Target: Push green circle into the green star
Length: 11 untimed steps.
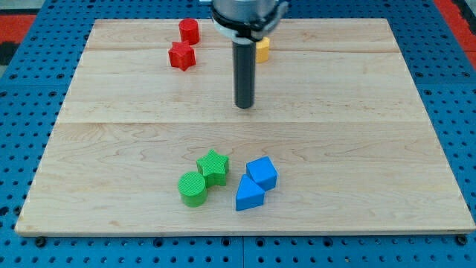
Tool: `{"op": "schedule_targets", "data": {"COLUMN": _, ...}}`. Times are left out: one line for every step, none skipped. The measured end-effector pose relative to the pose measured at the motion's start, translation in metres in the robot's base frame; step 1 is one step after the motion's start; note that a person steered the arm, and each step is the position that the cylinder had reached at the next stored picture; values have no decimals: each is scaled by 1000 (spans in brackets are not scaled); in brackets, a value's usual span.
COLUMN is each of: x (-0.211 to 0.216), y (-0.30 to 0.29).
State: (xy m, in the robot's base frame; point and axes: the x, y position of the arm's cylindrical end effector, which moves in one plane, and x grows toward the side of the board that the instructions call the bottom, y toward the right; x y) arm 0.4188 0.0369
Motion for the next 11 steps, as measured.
{"op": "schedule_targets", "data": {"x": 52, "y": 101}}
{"op": "schedule_targets", "data": {"x": 149, "y": 58}}
{"op": "schedule_targets", "data": {"x": 185, "y": -76}}
{"op": "schedule_targets", "data": {"x": 182, "y": -187}}
{"op": "schedule_targets", "data": {"x": 175, "y": -158}}
{"op": "schedule_targets", "data": {"x": 178, "y": -122}}
{"op": "schedule_targets", "data": {"x": 156, "y": -121}}
{"op": "schedule_targets", "data": {"x": 146, "y": -82}}
{"op": "schedule_targets", "data": {"x": 146, "y": -74}}
{"op": "schedule_targets", "data": {"x": 133, "y": -44}}
{"op": "schedule_targets", "data": {"x": 113, "y": 9}}
